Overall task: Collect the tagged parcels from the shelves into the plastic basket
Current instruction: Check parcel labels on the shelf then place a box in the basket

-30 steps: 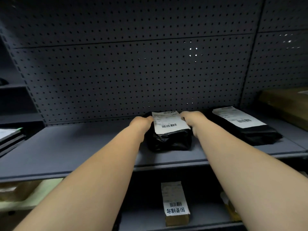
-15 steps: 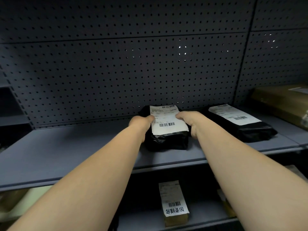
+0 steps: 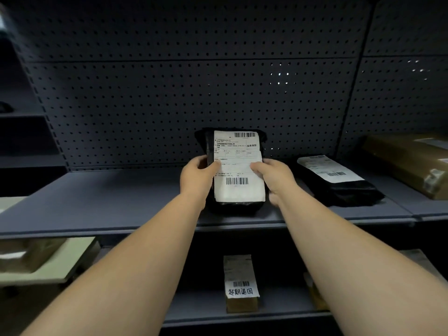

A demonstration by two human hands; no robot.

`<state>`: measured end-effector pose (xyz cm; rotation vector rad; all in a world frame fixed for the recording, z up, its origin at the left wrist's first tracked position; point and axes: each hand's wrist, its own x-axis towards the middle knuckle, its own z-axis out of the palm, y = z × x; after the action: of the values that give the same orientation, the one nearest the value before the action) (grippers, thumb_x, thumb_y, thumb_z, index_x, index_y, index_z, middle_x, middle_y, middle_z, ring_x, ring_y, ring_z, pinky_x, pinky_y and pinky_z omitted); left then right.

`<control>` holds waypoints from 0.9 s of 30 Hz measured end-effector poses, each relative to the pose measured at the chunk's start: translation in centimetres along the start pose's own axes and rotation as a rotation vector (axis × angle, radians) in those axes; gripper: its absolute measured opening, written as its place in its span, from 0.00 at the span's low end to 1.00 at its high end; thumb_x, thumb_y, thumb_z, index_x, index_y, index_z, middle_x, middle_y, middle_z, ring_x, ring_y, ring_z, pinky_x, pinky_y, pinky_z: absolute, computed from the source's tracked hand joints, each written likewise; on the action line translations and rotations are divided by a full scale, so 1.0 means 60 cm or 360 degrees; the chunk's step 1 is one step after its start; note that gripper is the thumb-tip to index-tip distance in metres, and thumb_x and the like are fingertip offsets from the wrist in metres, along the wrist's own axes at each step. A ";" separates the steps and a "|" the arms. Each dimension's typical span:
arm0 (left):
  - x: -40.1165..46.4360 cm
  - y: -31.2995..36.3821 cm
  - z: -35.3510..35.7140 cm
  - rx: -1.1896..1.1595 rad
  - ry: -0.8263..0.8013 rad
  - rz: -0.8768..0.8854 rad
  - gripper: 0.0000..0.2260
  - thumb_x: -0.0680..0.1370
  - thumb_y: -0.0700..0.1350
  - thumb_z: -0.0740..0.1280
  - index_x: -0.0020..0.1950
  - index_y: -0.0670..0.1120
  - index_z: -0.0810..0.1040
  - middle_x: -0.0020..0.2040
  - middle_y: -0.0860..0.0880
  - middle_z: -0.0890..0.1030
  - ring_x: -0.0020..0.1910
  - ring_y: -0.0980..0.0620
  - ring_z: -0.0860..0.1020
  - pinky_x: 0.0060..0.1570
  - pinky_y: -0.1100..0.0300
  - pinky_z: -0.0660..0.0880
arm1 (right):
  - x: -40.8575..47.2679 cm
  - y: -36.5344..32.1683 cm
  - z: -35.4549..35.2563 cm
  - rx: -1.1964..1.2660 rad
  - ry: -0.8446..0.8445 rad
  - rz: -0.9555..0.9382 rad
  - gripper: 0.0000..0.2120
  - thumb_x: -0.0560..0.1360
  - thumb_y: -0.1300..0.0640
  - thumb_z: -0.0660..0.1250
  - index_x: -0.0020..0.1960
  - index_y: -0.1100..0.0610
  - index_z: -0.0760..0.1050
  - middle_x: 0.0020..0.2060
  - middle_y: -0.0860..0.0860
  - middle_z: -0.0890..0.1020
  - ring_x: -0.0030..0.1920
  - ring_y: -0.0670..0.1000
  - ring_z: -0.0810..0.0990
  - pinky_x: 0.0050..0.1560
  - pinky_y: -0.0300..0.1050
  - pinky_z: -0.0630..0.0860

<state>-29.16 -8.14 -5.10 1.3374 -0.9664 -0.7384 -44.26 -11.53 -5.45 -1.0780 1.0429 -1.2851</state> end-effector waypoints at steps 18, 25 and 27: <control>-0.070 0.000 -0.010 -0.0195 0.0093 0.0248 0.15 0.75 0.42 0.70 0.62 0.48 0.76 0.55 0.52 0.81 0.53 0.56 0.79 0.50 0.62 0.75 | -0.069 -0.012 -0.016 -0.0052 0.0001 -0.0323 0.12 0.73 0.67 0.65 0.53 0.56 0.78 0.47 0.51 0.84 0.47 0.51 0.84 0.47 0.47 0.82; -0.060 0.000 -0.019 -0.0186 0.0099 0.0226 0.12 0.76 0.43 0.69 0.60 0.48 0.77 0.54 0.52 0.82 0.53 0.54 0.79 0.52 0.59 0.76 | -0.063 -0.017 -0.005 -0.0119 -0.0007 -0.0304 0.10 0.73 0.67 0.65 0.49 0.55 0.79 0.46 0.50 0.85 0.45 0.50 0.84 0.43 0.45 0.82; -0.054 0.001 -0.021 -0.0158 0.0099 0.0215 0.13 0.76 0.43 0.68 0.60 0.47 0.77 0.54 0.52 0.82 0.53 0.54 0.80 0.51 0.59 0.77 | -0.056 -0.019 -0.002 -0.0146 0.0010 -0.0263 0.10 0.73 0.66 0.65 0.51 0.56 0.79 0.47 0.51 0.85 0.45 0.50 0.84 0.43 0.46 0.82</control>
<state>-29.43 -4.71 -5.48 1.1898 -0.9487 -0.6303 -44.65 -8.14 -4.37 -1.2518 1.0427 -1.3833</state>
